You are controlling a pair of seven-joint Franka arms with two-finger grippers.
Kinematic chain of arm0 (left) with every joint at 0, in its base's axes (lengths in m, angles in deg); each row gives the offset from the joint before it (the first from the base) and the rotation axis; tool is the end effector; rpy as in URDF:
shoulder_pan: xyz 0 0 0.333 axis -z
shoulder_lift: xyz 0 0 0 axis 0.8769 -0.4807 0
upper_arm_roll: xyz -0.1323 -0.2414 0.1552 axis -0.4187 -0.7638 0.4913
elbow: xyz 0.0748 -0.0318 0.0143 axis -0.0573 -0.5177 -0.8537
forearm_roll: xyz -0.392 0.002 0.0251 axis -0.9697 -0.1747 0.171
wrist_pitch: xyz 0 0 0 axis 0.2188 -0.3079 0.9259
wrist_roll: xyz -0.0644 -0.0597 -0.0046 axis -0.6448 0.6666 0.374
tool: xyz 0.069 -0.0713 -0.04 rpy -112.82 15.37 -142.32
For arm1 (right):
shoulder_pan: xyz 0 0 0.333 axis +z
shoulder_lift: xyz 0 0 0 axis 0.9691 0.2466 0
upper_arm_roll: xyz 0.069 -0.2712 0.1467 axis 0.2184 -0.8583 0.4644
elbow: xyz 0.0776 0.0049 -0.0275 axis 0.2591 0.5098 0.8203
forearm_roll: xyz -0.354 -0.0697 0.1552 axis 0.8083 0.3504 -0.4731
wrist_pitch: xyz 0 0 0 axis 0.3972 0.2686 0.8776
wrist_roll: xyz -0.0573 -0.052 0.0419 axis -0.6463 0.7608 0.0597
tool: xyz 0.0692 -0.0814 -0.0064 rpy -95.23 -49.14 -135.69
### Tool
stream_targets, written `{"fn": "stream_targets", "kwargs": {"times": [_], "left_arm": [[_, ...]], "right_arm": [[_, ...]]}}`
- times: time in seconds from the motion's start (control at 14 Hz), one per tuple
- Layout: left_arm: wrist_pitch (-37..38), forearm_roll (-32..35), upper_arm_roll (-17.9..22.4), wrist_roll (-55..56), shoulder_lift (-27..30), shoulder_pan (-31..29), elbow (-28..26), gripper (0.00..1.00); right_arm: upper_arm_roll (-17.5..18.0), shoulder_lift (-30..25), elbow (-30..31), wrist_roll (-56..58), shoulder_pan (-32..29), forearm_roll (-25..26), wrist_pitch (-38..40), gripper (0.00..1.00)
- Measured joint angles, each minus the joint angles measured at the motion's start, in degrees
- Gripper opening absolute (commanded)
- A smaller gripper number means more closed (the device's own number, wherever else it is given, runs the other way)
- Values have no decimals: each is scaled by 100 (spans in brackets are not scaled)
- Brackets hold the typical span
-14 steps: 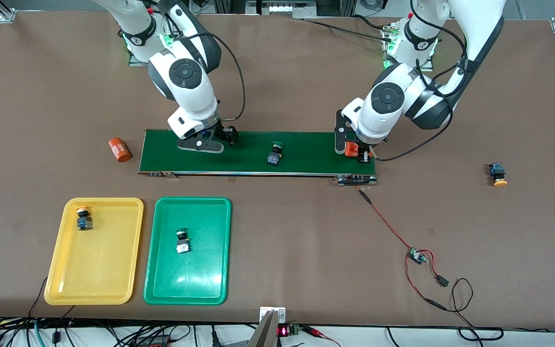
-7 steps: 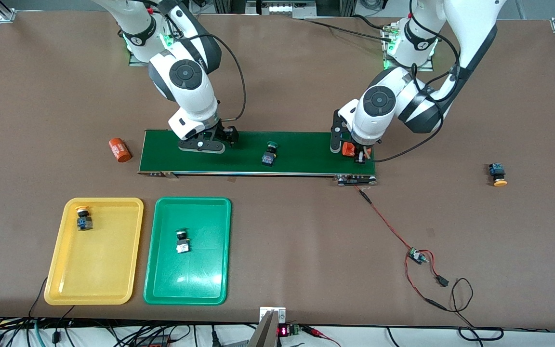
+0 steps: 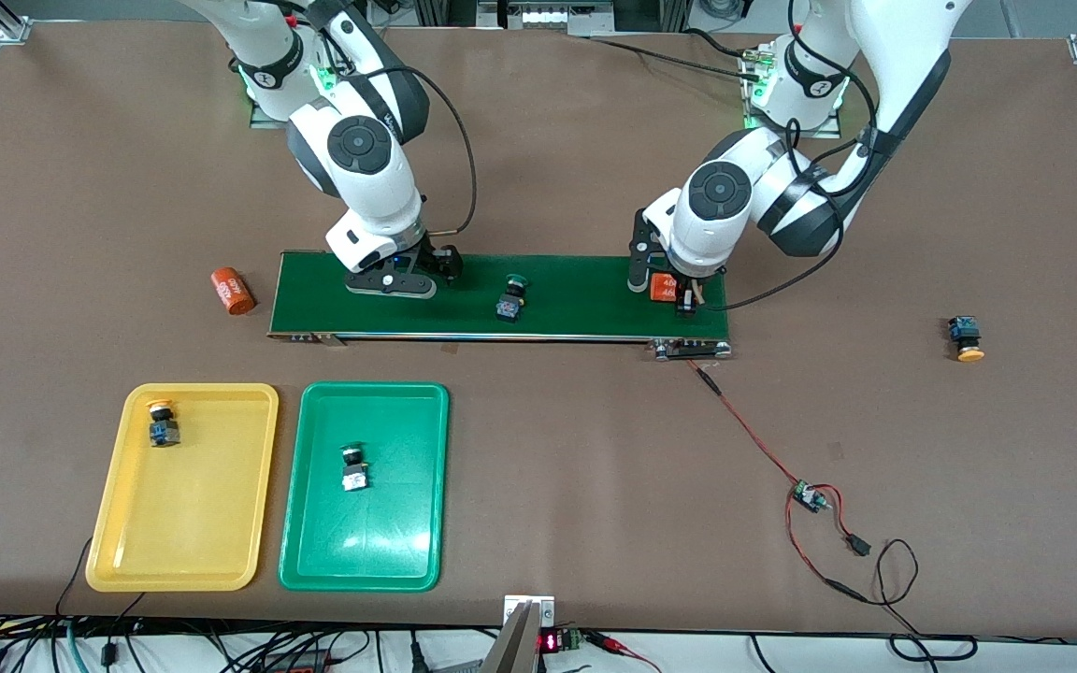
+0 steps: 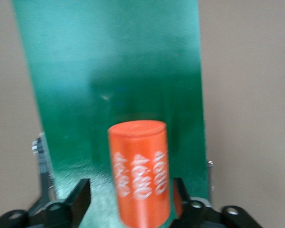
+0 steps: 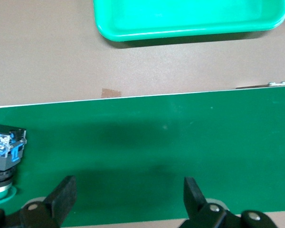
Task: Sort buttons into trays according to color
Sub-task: 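Grasp the belt button with the right gripper while the left gripper grasps yellow button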
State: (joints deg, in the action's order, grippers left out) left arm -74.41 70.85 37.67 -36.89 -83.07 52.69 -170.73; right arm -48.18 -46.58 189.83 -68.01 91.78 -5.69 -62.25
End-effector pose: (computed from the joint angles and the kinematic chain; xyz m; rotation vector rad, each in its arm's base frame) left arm 0.4917 -0.2918 0.2707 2.1125 -2.3195 -0.1455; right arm 0.4752 0.3347 0.2995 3.1235 -0.1272 0.0664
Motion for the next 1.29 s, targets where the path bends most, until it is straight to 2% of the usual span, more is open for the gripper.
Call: {"fn": "stream_targets", "kwargs": {"times": [0.21,0.36,0.57,0.79,1.14,1.29], "left_arm": [[42,18,113,-130,106,-41,195,100],[146,51,351,-524,249,-305,278,100],[148,52,1046,-1276,348,-1024,438,100],[142,46,1972,-1406,334,-1321,490,100],[157,-92,2452,-1045,313,-2102,490,100],[153,-766,2738,-883,297,-2296,488,100]], "right_arm": [[0,52,-43,2,0,0,-11,100],[1,96,-101,4,3,0,-18,100],[2,201,-267,11,11,0,-33,100],[4,337,-478,17,53,0,-36,100],[8,707,-897,17,188,0,-40,100],[8,832,-980,17,223,0,-40,100]]}}
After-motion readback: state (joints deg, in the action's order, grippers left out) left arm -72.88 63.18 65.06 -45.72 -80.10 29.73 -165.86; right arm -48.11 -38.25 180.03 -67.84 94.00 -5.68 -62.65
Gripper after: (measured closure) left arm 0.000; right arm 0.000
